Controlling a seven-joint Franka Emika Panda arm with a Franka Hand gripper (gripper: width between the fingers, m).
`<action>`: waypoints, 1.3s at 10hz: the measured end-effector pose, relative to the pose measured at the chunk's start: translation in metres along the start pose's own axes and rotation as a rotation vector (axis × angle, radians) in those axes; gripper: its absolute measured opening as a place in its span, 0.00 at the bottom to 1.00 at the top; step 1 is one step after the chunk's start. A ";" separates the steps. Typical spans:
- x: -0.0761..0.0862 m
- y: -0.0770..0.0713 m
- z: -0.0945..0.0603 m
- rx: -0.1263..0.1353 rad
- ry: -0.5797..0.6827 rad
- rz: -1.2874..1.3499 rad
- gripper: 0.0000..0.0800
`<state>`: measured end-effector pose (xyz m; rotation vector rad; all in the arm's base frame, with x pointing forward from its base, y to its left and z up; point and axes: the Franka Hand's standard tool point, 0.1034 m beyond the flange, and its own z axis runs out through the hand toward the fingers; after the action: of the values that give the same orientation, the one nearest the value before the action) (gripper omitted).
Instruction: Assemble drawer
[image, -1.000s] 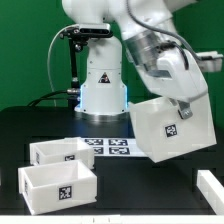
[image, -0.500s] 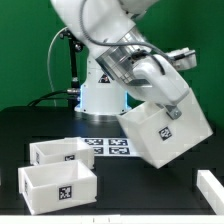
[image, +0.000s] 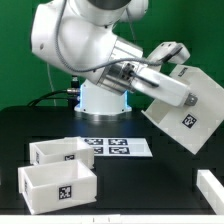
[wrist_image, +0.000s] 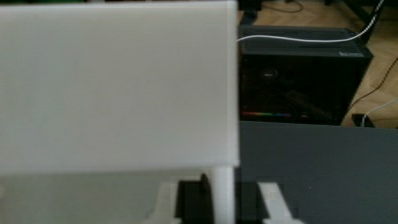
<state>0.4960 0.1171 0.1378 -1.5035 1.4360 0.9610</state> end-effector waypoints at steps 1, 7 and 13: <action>0.006 0.005 -0.003 -0.006 -0.059 0.021 0.04; 0.020 -0.003 0.036 -0.080 -0.226 0.101 0.04; 0.044 0.005 0.044 -0.103 -0.145 0.102 0.04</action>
Offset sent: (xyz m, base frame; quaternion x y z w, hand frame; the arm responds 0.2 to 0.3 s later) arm 0.0237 0.0433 0.0019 0.0207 -0.1691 0.0252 0.9851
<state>0.4943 0.1413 0.0804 -1.4135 1.3871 1.1972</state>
